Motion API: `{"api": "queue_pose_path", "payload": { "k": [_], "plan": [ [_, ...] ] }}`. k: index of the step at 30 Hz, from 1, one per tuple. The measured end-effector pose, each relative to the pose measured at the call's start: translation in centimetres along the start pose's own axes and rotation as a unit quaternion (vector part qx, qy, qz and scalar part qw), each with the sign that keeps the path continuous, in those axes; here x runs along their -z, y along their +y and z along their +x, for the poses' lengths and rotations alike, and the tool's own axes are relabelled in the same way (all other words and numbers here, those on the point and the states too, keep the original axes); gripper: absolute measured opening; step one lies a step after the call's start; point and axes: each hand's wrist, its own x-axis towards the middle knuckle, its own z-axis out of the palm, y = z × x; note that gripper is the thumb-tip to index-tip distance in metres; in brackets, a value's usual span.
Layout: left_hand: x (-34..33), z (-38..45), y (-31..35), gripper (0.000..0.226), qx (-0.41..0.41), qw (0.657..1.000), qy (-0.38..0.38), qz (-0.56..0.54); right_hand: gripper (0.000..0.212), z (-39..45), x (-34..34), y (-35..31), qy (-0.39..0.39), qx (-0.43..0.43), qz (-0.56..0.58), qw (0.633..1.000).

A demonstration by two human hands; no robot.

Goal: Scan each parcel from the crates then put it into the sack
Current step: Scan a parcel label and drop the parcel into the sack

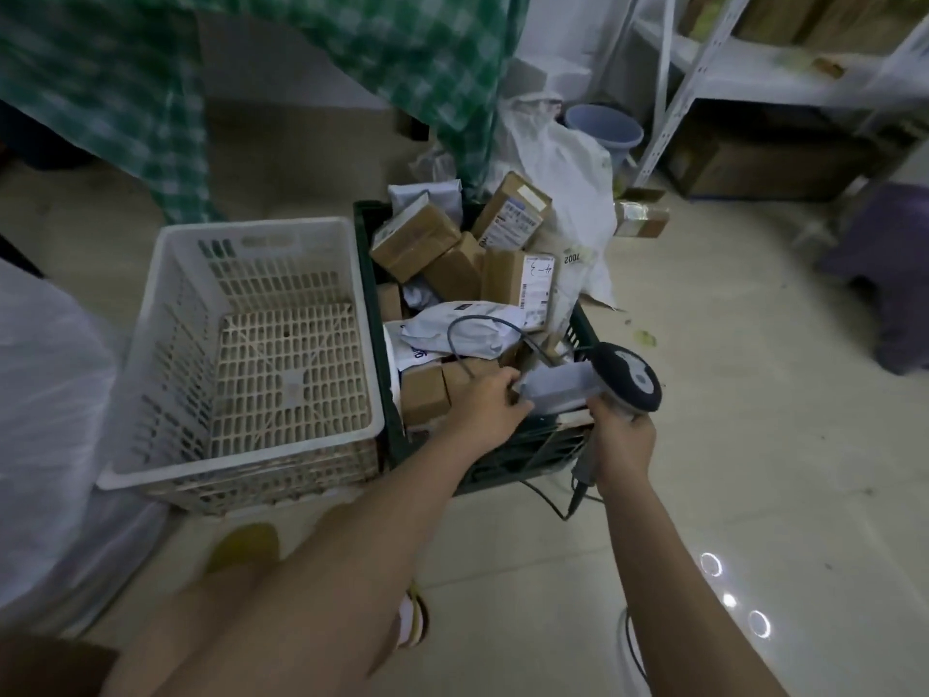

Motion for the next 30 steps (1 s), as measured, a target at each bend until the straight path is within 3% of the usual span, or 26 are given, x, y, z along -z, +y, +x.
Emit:
{"api": "queue_pose_path", "payload": {
  "k": [4,7,11,14,22,26,30],
  "plan": [
    [-2.9,3.3,0.2,0.055,-0.042,0.998,-0.009,0.046,0.030,2.7,-1.0,0.7,0.022,-0.006,-0.003,1.000],
    [-4.2,5.5,-0.1,0.060,-0.021,0.998,-0.036,0.052,0.041,4.8,-1.4,0.5,0.016,-0.032,0.000,0.999],
    [-4.6,6.6,-1.0,0.043,0.009,0.997,-0.047,0.057,0.041,5.8,-1.9,-0.1,0.007,-0.020,0.001,1.000],
    [-2.7,5.4,-1.3,0.028,-0.010,1.000,0.001,-0.002,0.043,5.3,-2.1,-1.2,-0.003,0.005,0.029,1.000],
    [8.6,-0.9,1.0,0.026,-0.025,0.974,0.166,-0.153,0.046,-1.6,-5.1,-6.2,-0.105,0.075,0.051,0.990],
    [14.7,-5.6,-0.5,0.046,0.020,0.954,0.247,-0.171,0.044,-6.2,-7.5,-8.4,-0.154,0.100,0.069,0.981],
    [19.6,-10.7,-4.2,0.047,0.048,0.927,0.293,-0.228,0.040,-10.2,-10.9,-9.9,-0.208,0.105,0.071,0.970]
  ]
}}
